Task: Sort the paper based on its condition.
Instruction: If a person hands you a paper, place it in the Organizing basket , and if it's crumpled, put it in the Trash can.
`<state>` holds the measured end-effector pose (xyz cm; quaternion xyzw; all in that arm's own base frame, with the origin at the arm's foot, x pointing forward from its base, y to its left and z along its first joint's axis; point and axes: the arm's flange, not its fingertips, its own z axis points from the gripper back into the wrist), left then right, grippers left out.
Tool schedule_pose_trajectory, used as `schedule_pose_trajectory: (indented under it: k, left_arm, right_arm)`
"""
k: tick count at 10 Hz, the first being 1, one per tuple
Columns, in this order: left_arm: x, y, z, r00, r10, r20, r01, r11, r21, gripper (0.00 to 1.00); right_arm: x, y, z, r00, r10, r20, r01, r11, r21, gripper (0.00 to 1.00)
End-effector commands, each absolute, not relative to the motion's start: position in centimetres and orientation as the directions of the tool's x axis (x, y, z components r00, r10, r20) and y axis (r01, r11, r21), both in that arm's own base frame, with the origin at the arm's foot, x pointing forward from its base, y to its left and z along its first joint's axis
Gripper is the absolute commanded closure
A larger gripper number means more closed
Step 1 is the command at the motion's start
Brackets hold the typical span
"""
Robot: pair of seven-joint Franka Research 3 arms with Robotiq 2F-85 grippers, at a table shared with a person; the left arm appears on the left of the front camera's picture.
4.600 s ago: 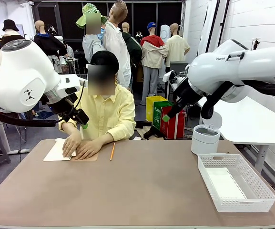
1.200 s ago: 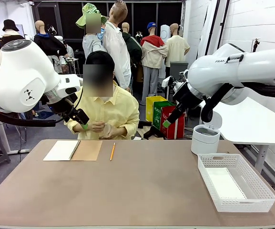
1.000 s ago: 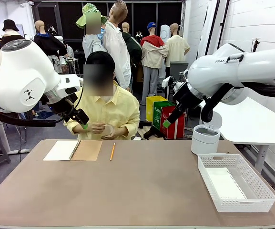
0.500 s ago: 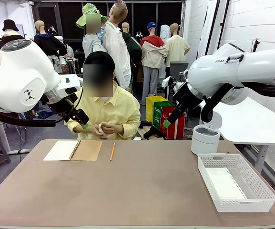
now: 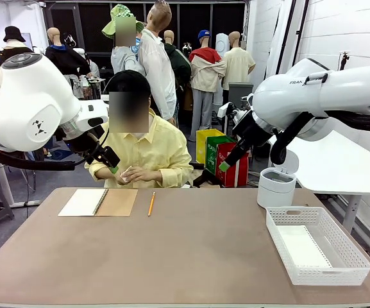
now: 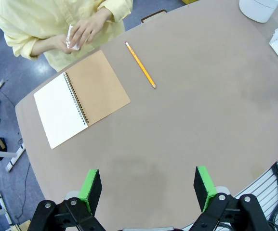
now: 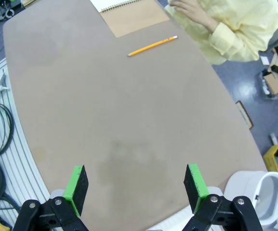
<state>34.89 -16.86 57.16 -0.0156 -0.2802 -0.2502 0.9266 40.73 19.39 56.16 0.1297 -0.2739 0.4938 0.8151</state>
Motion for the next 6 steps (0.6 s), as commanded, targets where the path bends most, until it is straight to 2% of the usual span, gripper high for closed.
schedule_pose_trajectory:
  k: [1, 6]
  left_arm:
    - [34.85, -16.78, 57.18, 0.714, -0.461, 0.527, 0.476, 0.872, 0.117, 0.0]
    - [34.85, -16.78, 57.18, 0.714, -0.461, 0.527, 0.476, 0.872, 0.117, 0.0]
  right_arm:
    - [40.77, 19.41, 56.1, 0.362, 0.733, 0.575, -0.875, 0.48, -0.061, 0.0]
    - [40.77, 19.41, 56.1, 0.362, 0.733, 0.575, -0.875, 0.48, -0.061, 0.0]
